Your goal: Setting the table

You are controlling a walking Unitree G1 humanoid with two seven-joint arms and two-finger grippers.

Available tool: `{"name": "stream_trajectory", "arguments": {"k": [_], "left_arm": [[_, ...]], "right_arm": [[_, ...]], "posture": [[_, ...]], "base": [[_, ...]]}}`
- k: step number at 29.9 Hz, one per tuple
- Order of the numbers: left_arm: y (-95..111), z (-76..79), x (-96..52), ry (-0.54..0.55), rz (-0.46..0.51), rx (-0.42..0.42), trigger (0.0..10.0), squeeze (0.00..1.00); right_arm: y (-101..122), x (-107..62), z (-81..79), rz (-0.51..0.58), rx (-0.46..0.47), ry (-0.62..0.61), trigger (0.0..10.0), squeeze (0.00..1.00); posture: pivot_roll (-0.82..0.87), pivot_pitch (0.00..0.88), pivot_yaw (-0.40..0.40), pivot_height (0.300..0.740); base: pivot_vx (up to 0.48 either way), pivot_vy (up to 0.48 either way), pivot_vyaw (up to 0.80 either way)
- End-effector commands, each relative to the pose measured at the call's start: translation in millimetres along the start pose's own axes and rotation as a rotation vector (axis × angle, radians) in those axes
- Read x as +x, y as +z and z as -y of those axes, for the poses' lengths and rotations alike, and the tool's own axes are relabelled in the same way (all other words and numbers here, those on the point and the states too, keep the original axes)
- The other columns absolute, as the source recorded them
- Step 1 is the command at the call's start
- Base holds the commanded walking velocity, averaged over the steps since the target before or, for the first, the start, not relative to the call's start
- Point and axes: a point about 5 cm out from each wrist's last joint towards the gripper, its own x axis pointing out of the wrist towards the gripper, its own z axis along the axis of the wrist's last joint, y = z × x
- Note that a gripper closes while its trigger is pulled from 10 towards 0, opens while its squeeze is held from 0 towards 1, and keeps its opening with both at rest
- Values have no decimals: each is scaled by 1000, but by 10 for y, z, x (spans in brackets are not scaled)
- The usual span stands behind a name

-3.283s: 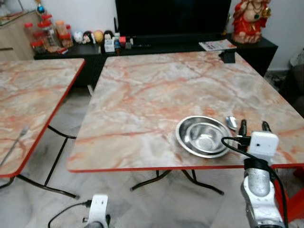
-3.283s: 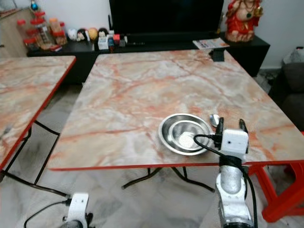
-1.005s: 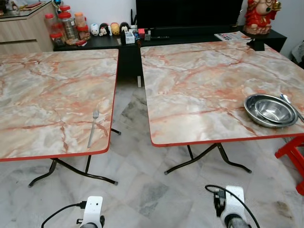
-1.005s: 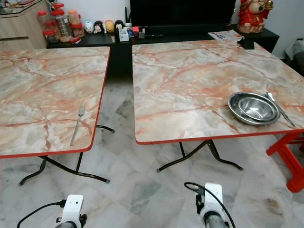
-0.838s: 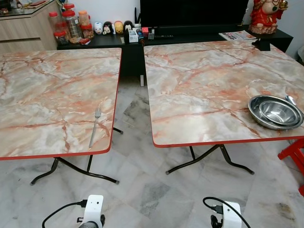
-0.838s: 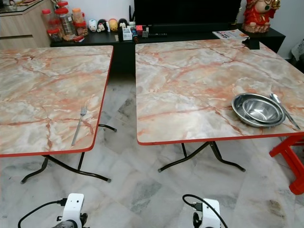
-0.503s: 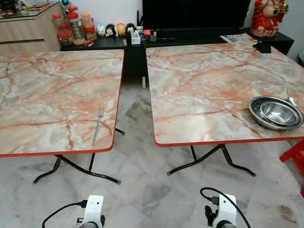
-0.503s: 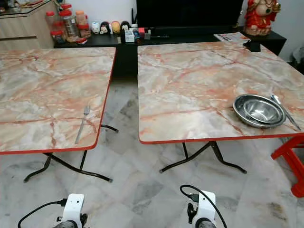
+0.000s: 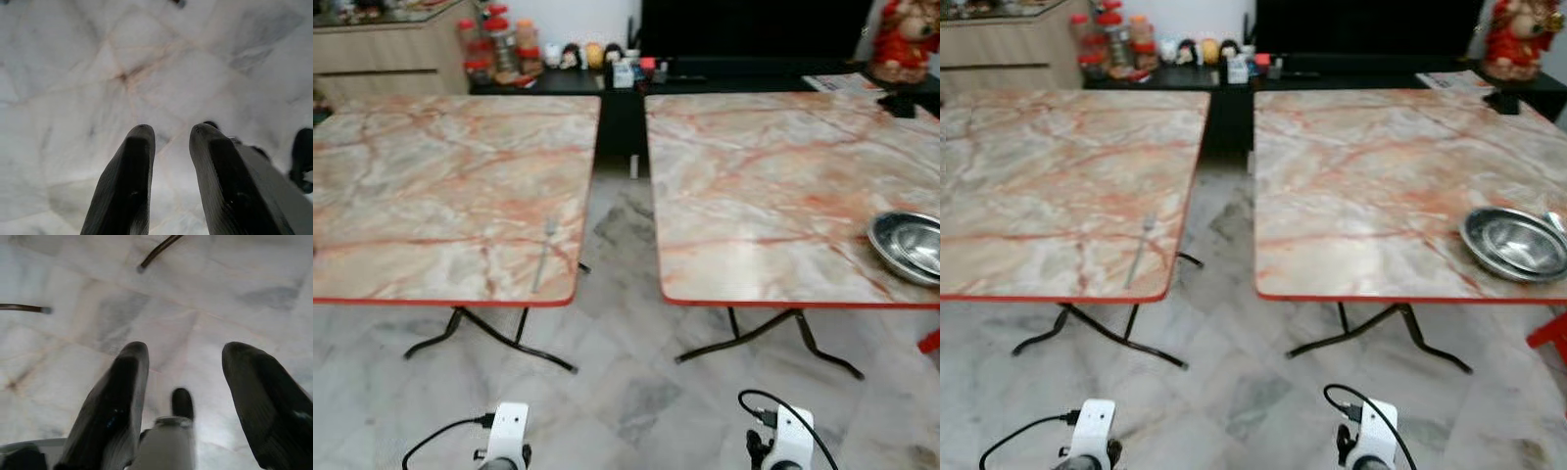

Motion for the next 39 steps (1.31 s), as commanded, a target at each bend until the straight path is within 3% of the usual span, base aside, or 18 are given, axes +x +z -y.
{"name": "stream_trajectory", "arguments": {"k": [1, 5, 29, 34, 39], "left_arm": [[27, 11, 6, -1, 0, 7, 10000, 0], [43, 8, 9, 0, 4, 7, 10000, 0], [32, -7, 7, 5, 1, 3, 10000, 0], [31, -30, 6, 13, 1, -3, 10000, 0], [21, -40, 4, 13, -1, 1, 10000, 0]], "right_arm": [[-49, -15, 51, -11, 27, -22, 10000, 0], [-46, -15, 52, -9, 33, -26, 10000, 0], [-29, -10, 43, -2, 34, -34, 10000, 0], [-10, -7, 18, 10, -53, -21, 10000, 0], [3, -3, 5, 16, 6, -31, 10000, 0]], "posture": [[-45, 0, 30, 725], [-43, 0, 29, 725], [-44, 0, 31, 725], [-42, 0, 30, 725], [-46, 0, 35, 725]], "base": [[0, 330, -669], [0, 336, -800], [0, 338, 0], [0, 337, 320], [0, 338, 243]]}}
